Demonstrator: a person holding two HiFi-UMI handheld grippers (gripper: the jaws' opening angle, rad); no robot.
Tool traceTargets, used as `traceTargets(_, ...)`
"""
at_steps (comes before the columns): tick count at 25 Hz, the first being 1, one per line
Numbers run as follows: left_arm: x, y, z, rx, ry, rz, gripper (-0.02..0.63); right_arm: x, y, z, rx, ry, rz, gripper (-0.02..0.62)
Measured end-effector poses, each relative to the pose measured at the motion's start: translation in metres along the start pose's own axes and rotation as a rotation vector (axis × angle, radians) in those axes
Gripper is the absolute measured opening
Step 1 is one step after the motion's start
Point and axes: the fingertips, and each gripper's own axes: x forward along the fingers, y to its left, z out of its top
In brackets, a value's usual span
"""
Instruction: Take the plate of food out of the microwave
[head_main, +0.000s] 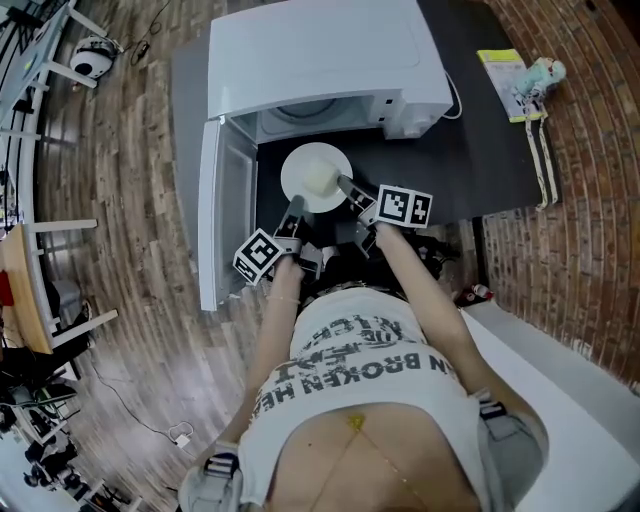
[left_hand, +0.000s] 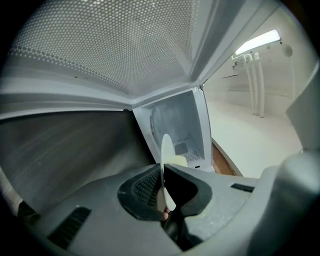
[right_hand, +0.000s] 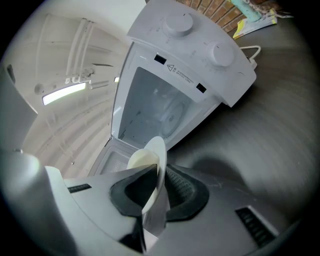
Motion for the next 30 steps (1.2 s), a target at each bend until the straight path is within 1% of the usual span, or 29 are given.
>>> traceTargets(5, -0.012, 0.002, -0.002, 0.013, 0.04, -0.016, 0.026, -0.007, 0.006, -0.014, -0.001, -0.035, -0.018, 0.048)
traceTargets(10, -0.03, 0.004, -0.008, 0.026, 0.083, -0.028, 0.026, -0.02, 0.01, -0.033, 0.019, -0.066, -0.037, 0.048)
traceTargets(14, -0.033, 0.003, -0.017, 0.037, 0.117, -0.044, 0.026, -0.031, 0.009, -0.039, 0.043, -0.108, -0.053, 0.046)
traceTargets(17, -0.033, 0.003, -0.022, 0.034, 0.128, -0.06, 0.026, -0.039, 0.008, -0.04, 0.053, -0.135, -0.059, 0.044)
traceTargets(22, -0.032, -0.003, -0.031, 0.041, 0.139, -0.074, 0.026, -0.049, 0.007, -0.038, 0.054, -0.145, -0.06, 0.046)
traceTargets(30, -0.026, -0.014, -0.058, 0.06, 0.123, -0.064, 0.026, -0.073, -0.01, -0.032, 0.062, -0.136, -0.03, 0.046)
